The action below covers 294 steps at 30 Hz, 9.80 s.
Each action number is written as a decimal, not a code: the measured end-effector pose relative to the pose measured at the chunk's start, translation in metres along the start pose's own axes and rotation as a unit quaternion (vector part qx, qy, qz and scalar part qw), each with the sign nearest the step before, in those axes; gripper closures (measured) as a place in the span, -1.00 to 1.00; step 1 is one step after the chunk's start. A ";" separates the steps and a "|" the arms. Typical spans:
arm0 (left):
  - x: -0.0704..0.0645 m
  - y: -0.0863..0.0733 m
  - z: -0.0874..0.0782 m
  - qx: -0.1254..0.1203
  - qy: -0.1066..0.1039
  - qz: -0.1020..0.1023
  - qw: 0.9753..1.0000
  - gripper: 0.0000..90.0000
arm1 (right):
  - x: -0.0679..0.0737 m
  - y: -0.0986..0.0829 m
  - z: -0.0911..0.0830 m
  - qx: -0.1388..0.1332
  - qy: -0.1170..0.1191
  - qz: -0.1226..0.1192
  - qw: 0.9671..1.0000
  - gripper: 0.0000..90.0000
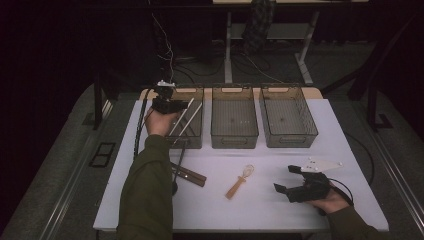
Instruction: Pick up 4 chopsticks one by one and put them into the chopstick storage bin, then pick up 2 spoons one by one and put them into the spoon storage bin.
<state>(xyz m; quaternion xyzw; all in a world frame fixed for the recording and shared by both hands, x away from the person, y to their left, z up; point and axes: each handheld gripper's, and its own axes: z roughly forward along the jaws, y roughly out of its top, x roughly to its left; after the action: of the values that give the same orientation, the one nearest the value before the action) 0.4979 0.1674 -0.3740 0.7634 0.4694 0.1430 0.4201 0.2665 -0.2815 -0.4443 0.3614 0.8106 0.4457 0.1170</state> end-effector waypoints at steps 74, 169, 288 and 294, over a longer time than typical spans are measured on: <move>-0.050 -0.132 -0.050 0.081 -0.031 0.054 0.995 0.97 | 0.003 0.001 0.005 0.016 0.001 -0.018 1.000 -0.75; -0.060 -0.196 -0.124 0.114 -0.097 0.106 0.983 0.09 | 0.002 0.002 0.007 0.019 -0.004 -0.019 1.000 -0.75; -0.089 -0.056 -0.081 -0.018 -0.076 0.102 0.992 0.95 | -0.010 0.000 -0.004 -0.027 -0.001 0.003 1.000 -0.75; -0.095 -0.040 -0.065 -0.020 -0.063 0.098 0.993 0.95 | -0.007 0.000 -0.002 -0.023 0.001 -0.007 1.000 -0.75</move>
<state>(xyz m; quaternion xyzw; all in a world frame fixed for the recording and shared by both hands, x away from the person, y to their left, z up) 0.3854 0.1287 -0.3489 0.8043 0.3622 0.1446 0.4483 0.2706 -0.2879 -0.4439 0.3528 0.8029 0.4634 0.1276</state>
